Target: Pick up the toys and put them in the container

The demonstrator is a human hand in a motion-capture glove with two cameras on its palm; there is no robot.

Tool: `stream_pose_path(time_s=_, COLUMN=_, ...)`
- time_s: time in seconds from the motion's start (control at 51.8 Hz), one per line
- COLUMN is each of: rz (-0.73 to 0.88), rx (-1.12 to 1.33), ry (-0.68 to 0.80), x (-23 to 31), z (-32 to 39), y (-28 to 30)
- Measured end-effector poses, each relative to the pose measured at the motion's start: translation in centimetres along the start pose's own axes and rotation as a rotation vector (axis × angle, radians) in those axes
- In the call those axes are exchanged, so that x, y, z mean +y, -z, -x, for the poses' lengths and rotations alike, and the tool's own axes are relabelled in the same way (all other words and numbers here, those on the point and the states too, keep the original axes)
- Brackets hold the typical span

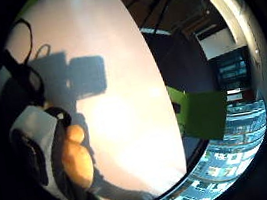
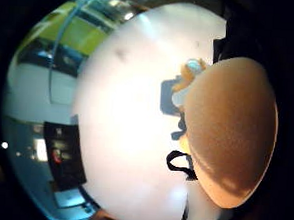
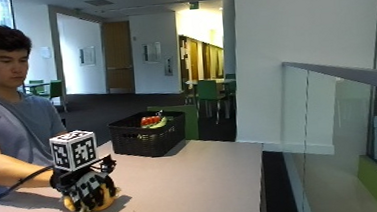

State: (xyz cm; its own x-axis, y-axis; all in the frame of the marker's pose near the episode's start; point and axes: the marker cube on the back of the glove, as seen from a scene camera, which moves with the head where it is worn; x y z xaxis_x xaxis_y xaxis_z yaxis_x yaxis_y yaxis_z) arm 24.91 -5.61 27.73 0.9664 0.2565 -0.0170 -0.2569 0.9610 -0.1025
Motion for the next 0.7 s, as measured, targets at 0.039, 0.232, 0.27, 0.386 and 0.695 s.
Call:
stream_pose_path(time_s=0.039, rz=0.012, rx=0.017, ry=-0.012, x=0.0, z=-0.1, y=0.9)
stream_pose_path(time_s=0.232, rz=-0.038, rx=0.015, ry=-0.033, x=0.7, z=1.8, y=8.3)
stream_pose_path(time_s=0.27, rz=-0.057, rx=0.012, ry=-0.029, x=0.6, z=2.3, y=9.9)
stream_pose_path(time_s=0.386, rz=-0.118, rx=0.014, ry=-0.013, x=0.7, z=4.6, y=15.5)
stream_pose_path(time_s=0.695, rz=-0.200, rx=0.036, ry=0.072, x=5.3, z=15.8, y=26.5)
